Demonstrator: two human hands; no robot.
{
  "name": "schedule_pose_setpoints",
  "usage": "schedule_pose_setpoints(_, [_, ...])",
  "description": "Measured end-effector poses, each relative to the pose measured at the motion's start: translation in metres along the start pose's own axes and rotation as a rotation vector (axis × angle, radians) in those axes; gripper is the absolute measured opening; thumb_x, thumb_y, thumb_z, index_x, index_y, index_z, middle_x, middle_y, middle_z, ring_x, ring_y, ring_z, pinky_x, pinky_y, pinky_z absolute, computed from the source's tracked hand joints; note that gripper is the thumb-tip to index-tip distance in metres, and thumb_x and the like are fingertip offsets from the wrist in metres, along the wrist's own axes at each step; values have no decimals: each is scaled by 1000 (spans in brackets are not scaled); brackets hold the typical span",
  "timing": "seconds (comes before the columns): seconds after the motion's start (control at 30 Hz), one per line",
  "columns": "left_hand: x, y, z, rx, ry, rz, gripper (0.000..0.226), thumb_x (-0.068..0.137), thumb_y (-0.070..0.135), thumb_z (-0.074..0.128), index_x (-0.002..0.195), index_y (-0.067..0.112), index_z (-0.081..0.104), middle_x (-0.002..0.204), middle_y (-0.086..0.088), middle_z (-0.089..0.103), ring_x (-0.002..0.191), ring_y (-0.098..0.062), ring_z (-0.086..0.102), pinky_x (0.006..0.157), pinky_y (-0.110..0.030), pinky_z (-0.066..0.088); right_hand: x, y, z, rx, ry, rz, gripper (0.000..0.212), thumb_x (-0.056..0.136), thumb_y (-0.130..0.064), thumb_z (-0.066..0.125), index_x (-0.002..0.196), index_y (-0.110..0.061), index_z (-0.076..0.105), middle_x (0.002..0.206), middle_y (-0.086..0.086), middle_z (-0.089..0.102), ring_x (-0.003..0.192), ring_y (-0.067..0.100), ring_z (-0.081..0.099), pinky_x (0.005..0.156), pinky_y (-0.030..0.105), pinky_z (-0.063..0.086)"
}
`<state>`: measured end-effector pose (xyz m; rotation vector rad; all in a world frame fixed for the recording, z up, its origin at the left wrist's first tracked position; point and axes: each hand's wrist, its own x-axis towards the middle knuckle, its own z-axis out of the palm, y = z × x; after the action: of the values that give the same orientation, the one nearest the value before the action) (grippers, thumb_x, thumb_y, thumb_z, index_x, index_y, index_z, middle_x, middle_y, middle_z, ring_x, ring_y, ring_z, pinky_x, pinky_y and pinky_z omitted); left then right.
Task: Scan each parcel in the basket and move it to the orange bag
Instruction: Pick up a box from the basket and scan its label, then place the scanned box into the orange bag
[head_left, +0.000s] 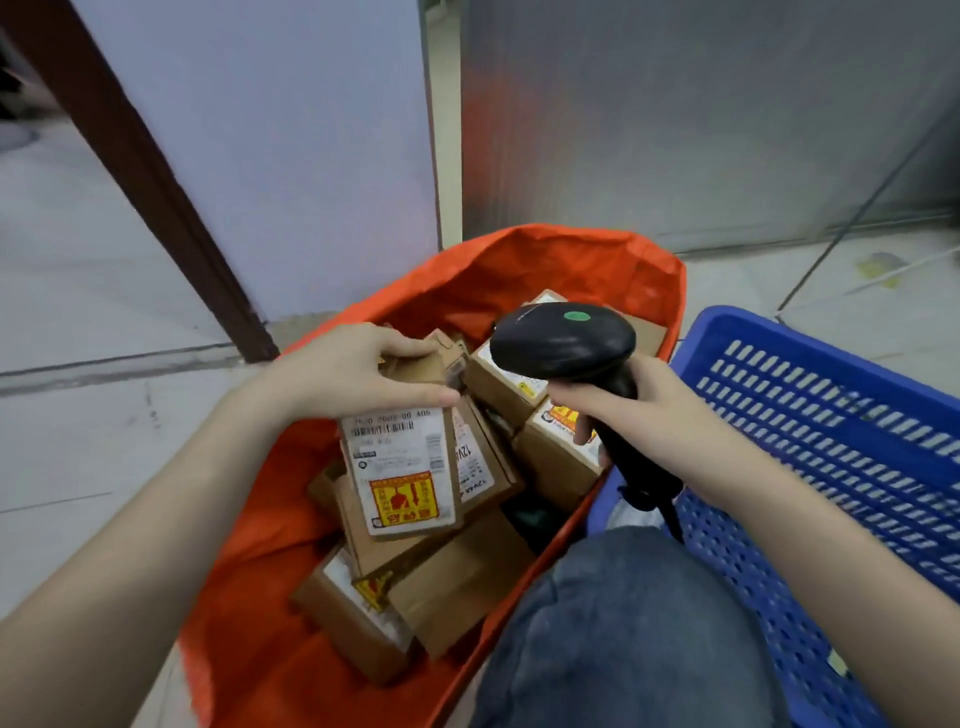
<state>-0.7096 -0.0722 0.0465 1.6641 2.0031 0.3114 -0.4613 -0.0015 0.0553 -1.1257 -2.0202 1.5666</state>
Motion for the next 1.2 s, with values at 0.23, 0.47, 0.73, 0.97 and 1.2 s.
schedule_pose_setpoints(0.23, [15,9,15,-209,208,90,62,73,66,63,126,33,58,126,17,55,117,1,49,97,-18,36,9,16,2,-2,4,66,16,86,-36,66,96,-24,62,57,5,62,50,20,53,49,27,44])
schedule_pose_setpoints(0.47, [31,73,21,-291,249,197,53,84,52,62,133,34,52,134,20,50,117,9,43,82,1,32,-13,25,-39,19,157,70,25,86,-34,66,89,-10,62,57,11,60,45,20,52,50,29,43])
schedule_pose_setpoints(0.73, [57,198,65,-277,192,419,50,87,41,66,133,25,54,133,14,52,119,5,44,98,-6,30,-86,48,-131,85,362,123,26,85,-35,65,89,-10,62,53,8,60,45,17,52,50,27,42])
schedule_pose_setpoints(0.97, [122,284,141,-275,75,510,48,89,31,66,132,14,53,134,2,55,123,-8,48,99,-11,30,-132,110,-207,136,591,200,29,87,-33,65,86,-4,61,52,11,55,46,20,53,47,27,43])
schedule_pose_setpoints(1.2, [205,297,244,-137,-141,497,57,90,32,64,140,15,42,143,-1,44,133,-16,40,104,-22,29,-119,202,-242,263,752,272,28,88,-26,65,79,-1,58,47,8,51,39,18,48,42,24,41])
